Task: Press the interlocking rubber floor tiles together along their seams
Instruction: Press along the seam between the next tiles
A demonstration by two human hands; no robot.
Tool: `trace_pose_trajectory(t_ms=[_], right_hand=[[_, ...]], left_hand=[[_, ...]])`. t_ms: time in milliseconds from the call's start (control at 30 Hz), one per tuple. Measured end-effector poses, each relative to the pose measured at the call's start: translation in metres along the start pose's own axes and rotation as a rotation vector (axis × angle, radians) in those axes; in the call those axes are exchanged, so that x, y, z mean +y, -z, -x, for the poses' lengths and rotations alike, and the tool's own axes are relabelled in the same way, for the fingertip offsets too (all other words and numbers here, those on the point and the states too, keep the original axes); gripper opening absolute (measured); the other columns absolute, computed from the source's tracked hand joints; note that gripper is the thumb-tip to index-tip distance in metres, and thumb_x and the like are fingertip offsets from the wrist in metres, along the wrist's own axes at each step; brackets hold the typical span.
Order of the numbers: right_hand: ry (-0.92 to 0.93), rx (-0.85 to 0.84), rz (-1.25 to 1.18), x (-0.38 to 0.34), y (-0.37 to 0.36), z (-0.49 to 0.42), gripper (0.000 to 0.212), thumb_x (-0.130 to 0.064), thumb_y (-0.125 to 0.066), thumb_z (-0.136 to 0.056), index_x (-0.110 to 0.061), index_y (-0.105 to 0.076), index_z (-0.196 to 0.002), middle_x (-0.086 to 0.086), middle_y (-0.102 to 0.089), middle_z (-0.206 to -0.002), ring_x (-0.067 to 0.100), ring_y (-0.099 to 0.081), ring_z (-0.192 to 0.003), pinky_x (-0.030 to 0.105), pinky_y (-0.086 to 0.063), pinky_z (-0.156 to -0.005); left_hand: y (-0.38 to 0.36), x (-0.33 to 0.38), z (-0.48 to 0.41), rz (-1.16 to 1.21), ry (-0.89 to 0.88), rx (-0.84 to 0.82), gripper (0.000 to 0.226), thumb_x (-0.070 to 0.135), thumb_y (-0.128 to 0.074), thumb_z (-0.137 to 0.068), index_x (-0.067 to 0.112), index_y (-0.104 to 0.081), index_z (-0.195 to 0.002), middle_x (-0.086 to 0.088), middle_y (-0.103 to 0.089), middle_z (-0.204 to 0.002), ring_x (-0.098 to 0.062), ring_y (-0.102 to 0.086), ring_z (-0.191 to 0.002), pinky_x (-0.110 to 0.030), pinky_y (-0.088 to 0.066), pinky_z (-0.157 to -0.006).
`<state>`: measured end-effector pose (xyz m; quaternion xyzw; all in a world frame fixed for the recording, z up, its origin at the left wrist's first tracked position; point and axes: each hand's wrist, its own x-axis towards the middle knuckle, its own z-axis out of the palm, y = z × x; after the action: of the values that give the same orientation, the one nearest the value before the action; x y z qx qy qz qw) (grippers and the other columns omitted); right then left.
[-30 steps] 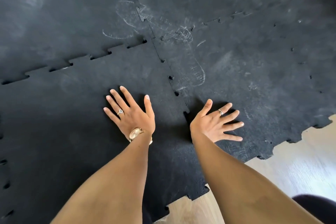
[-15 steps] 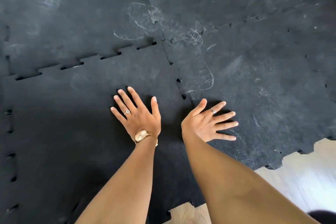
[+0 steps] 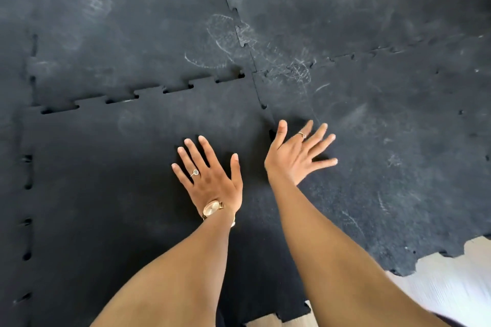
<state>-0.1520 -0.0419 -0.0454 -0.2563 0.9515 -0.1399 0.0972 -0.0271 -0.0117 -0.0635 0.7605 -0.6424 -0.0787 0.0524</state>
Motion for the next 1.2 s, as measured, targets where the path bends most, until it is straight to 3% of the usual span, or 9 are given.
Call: trace_pose_trajectory(t_ms=[200, 267, 333, 467, 533, 767, 867, 967, 1200], right_hand=[[0.029, 0.006, 0.075, 0.004, -0.012, -0.005, 0.079, -0.069, -0.002, -0.092, -0.025, -0.004, -0.157, 0.005, -0.001, -0.166, 0.032, 0.005, -0.152, 0.073, 0.006, -0.110], [0.036, -0.030, 0.118, 0.001, -0.014, -0.006, 0.079, -0.069, -0.002, -0.091, -0.025, -0.003, -0.157, 0.004, -0.001, -0.166, 0.033, 0.005, -0.152, 0.073, 0.006, -0.110], [0.029, -0.047, 0.139, 0.002, -0.014, -0.006, 0.078, -0.068, 0.000, -0.091, -0.026, -0.002, -0.157, 0.003, -0.001, -0.166, 0.035, 0.005, -0.152, 0.073, 0.005, -0.110], [0.018, -0.044, 0.162, 0.003, -0.017, -0.009, 0.077, -0.068, 0.001, -0.092, -0.027, -0.002, -0.157, 0.003, -0.002, -0.166, 0.035, 0.004, -0.152, 0.073, 0.005, -0.111], [0.010, -0.049, 0.170, 0.004, -0.018, -0.009, 0.076, -0.067, 0.001, -0.092, -0.028, -0.003, -0.157, 0.003, -0.003, -0.166, 0.035, 0.003, -0.152, 0.072, 0.007, -0.111], [0.068, -0.124, 0.209, 0.006, -0.011, -0.013, 0.079, -0.066, 0.005, -0.089, -0.027, 0.001, -0.157, 0.007, -0.001, -0.165, 0.037, 0.003, -0.151, 0.070, 0.002, -0.112], [0.170, -0.109, 0.232, 0.020, -0.004, -0.026, 0.082, -0.067, 0.003, -0.089, -0.023, -0.014, -0.156, 0.011, -0.018, -0.158, 0.037, -0.015, -0.144, 0.058, -0.012, -0.112], [0.188, -0.015, 0.227, 0.026, -0.003, -0.026, 0.076, -0.062, -0.004, -0.092, -0.020, -0.027, -0.151, 0.009, -0.030, -0.151, 0.034, -0.025, -0.136, 0.053, -0.016, -0.109], [0.127, 0.055, 0.174, 0.022, -0.002, -0.023, 0.056, -0.047, -0.026, -0.100, -0.021, -0.033, -0.150, 0.008, -0.043, -0.146, 0.033, -0.038, -0.130, 0.050, -0.022, -0.106]], left_hand=[[0.004, 0.003, -0.002, -0.038, 0.014, -0.043, 0.075, 0.057, -0.025, -0.095, 0.007, -0.018, -0.152, -0.019, -0.019, -0.158, -0.036, -0.012, -0.147, -0.054, -0.003, -0.118], [0.009, 0.010, -0.020, 0.035, 0.072, -0.018, 0.061, 0.047, -0.043, -0.093, 0.000, -0.043, -0.132, -0.027, -0.040, -0.141, -0.044, -0.033, -0.135, -0.059, -0.019, -0.112], [0.017, 0.018, -0.053, 0.153, 0.121, 0.065, 0.045, 0.041, -0.049, -0.092, 0.002, -0.052, -0.113, -0.025, -0.050, -0.125, -0.044, -0.043, -0.122, -0.058, -0.030, -0.104], [0.016, 0.027, -0.107, 0.156, 0.159, 0.042, 0.067, 0.051, -0.035, -0.097, 0.006, -0.027, -0.147, -0.022, -0.019, -0.156, -0.038, -0.010, -0.146, -0.055, -0.005, -0.118], [0.006, 0.027, -0.112, 0.137, 0.168, 0.043, 0.073, 0.054, -0.028, -0.096, 0.009, -0.016, -0.152, -0.021, -0.009, -0.160, -0.036, -0.002, -0.148, -0.056, 0.001, -0.118], [0.003, 0.026, -0.114, 0.125, 0.165, 0.065, 0.074, 0.055, -0.025, -0.094, 0.012, -0.014, -0.153, -0.022, -0.010, -0.159, -0.037, -0.003, -0.148, -0.058, 0.000, -0.118], [0.002, 0.025, -0.113, 0.126, 0.184, 0.044, 0.074, 0.056, -0.022, -0.093, 0.013, -0.013, -0.153, -0.021, -0.008, -0.160, -0.036, -0.001, -0.148, -0.058, 0.000, -0.118], [0.000, 0.024, -0.113, 0.115, 0.178, 0.060, 0.074, 0.056, -0.024, -0.093, 0.012, -0.015, -0.153, -0.021, -0.010, -0.159, -0.036, -0.004, -0.148, -0.058, -0.002, -0.118], [-0.002, 0.025, -0.115, 0.125, 0.174, 0.081, 0.074, 0.055, -0.026, -0.093, 0.012, -0.016, -0.152, -0.022, -0.012, -0.159, -0.037, -0.005, -0.148, -0.058, -0.003, -0.118]])
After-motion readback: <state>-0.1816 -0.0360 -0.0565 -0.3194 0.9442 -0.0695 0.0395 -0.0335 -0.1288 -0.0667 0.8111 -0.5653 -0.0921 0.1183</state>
